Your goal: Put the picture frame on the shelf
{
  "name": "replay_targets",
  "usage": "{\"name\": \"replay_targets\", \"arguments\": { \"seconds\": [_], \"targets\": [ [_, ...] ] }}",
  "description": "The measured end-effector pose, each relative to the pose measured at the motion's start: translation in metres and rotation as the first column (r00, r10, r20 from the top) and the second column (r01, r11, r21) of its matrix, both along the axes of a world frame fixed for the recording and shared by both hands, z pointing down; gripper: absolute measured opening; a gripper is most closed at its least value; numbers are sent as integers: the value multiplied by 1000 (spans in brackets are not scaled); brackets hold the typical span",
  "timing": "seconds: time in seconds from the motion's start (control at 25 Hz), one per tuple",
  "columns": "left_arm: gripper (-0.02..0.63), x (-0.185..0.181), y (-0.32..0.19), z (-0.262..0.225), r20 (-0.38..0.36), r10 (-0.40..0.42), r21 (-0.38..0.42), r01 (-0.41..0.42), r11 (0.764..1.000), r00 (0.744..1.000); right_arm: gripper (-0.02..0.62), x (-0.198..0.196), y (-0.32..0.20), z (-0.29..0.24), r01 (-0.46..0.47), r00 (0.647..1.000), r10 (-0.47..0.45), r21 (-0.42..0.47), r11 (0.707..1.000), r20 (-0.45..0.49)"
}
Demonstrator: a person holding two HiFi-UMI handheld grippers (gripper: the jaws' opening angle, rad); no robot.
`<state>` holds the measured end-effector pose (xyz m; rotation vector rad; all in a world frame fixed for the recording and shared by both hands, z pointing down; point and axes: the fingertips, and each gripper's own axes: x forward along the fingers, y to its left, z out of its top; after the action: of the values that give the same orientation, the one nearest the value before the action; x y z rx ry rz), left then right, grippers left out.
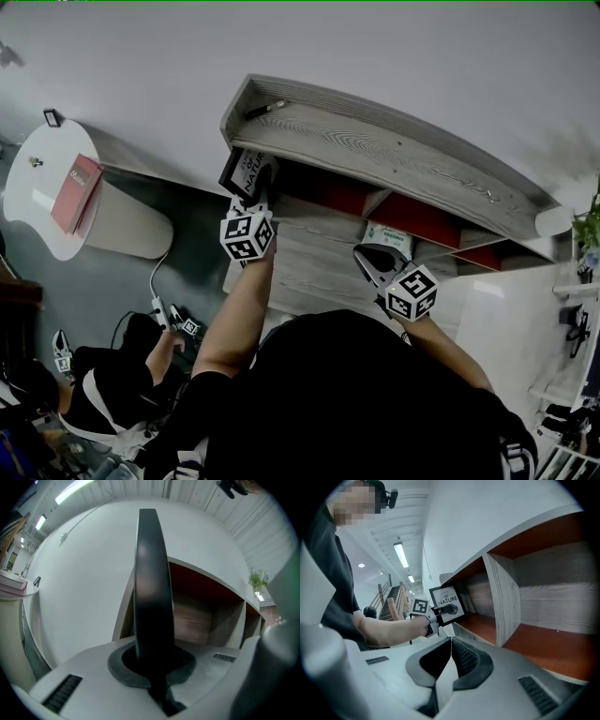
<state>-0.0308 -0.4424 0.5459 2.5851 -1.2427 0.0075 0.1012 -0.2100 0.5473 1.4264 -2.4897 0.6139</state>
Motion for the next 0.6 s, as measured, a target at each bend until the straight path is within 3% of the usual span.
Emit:
{"name": "replay_targets", "arguments": {
  "seconds": [0.6],
  "targets": [
    [28,10,-16,0,0,-30,16,30,999,1000,15,2,-1,2,2,1000,-2,-11,1000,-6]
  ]
}}
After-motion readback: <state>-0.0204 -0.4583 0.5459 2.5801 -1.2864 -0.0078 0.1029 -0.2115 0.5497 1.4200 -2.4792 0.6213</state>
